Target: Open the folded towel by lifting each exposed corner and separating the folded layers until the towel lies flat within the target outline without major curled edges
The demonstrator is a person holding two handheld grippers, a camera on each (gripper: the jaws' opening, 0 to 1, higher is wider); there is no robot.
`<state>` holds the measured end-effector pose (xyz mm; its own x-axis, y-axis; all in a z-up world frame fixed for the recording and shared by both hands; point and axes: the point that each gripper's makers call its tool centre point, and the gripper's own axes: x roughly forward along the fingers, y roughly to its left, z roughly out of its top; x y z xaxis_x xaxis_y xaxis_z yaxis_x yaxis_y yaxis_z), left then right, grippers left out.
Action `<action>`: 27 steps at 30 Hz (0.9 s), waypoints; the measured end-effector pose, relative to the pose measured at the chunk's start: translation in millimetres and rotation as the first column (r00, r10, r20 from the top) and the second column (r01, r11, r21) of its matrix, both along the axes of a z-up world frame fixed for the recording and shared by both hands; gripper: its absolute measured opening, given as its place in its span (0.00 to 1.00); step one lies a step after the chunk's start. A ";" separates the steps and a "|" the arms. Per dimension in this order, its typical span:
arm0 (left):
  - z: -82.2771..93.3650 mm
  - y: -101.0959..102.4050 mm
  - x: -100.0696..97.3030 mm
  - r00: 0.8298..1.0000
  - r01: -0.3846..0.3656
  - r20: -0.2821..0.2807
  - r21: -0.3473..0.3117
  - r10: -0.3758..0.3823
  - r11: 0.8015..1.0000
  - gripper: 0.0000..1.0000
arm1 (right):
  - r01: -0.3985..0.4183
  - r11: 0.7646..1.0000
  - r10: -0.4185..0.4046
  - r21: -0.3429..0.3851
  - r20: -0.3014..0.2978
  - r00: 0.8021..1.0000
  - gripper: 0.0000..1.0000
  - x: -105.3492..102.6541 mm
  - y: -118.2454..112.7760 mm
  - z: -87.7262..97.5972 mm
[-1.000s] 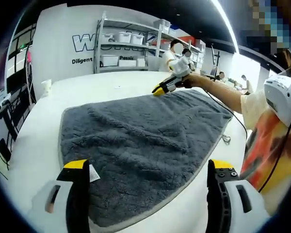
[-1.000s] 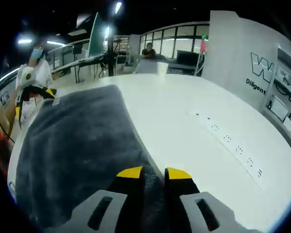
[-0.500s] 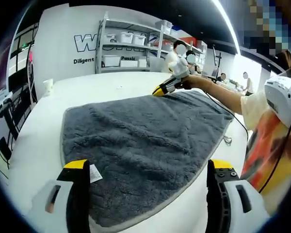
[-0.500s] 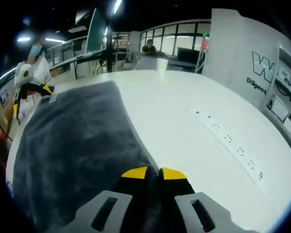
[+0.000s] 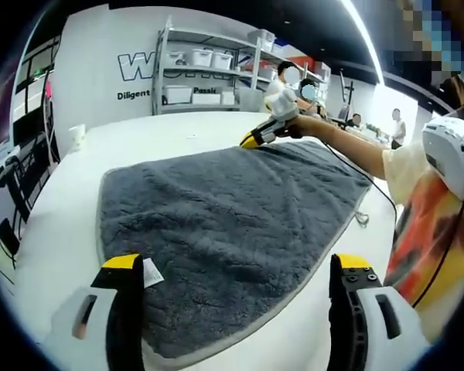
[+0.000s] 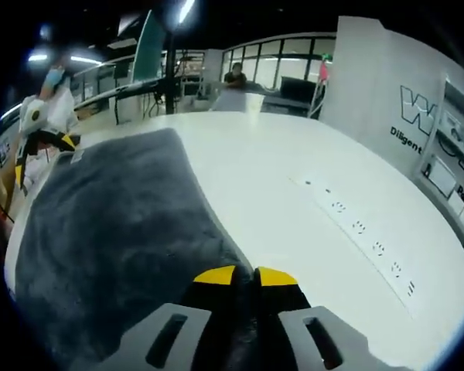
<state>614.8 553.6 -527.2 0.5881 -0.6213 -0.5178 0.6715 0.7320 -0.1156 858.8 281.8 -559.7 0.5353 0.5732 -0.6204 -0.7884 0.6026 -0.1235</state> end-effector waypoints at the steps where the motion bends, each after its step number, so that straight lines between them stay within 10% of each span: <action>1: -0.1 0.3 0.2 1.000 -0.001 0.000 0.002 0.001 1.000 0.98 | 0.000 1.000 0.000 0.002 0.001 1.000 0.03 1.3 -0.2 -0.1; 16: -2.5 1.1 5.0 1.000 -0.008 -0.004 -0.002 0.008 1.000 0.98 | 0.117 0.989 -0.126 0.090 0.110 0.986 0.25 -10.5 -59.3 50.6; 23: 1.0 -2.6 10.1 1.000 0.004 0.006 -0.028 -0.004 1.000 0.98 | 0.205 0.965 -0.219 0.162 0.075 0.973 0.78 -45.3 -120.2 68.0; 27: 0.1 -4.4 11.4 1.000 0.014 0.005 -0.026 -0.014 1.000 0.98 | 0.206 0.966 -0.217 0.160 0.059 0.974 0.81 -77.6 -152.0 69.2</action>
